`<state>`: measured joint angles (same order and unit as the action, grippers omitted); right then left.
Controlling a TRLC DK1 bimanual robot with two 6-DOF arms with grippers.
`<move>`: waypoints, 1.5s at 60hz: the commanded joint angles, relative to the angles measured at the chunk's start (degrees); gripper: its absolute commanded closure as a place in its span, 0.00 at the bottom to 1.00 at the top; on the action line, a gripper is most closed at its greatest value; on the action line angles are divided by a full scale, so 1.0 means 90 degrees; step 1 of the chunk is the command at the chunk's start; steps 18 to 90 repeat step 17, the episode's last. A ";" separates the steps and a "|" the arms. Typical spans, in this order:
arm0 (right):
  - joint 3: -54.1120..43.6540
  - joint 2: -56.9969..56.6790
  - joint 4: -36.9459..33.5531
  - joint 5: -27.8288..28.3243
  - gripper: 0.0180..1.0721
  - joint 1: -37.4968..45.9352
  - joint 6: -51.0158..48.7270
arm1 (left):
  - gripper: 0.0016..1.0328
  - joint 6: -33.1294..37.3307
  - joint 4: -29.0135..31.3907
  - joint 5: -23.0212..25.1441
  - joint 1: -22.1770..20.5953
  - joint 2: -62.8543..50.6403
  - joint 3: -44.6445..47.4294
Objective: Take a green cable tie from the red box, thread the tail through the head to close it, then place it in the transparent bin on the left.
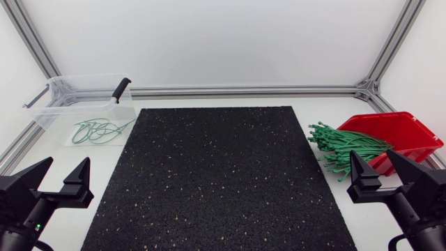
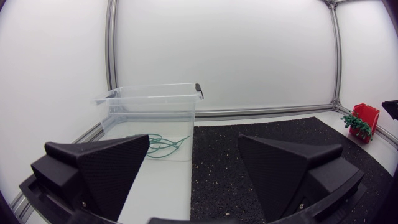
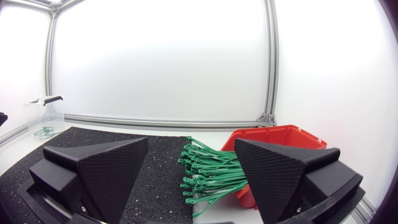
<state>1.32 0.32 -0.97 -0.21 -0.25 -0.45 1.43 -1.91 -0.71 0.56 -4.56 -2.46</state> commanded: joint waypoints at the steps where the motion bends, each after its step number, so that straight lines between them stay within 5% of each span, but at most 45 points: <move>1: -0.0147 -0.0035 0.0108 0.0023 0.04 0.0028 0.0050 | 0.04 -0.0138 0.0082 0.0054 -0.0054 0.0306 0.0217; 90: -0.0147 -0.0035 0.0108 0.0023 0.04 0.0028 0.0050 | 0.04 -0.0159 0.0212 0.0079 -0.0062 0.0506 0.0273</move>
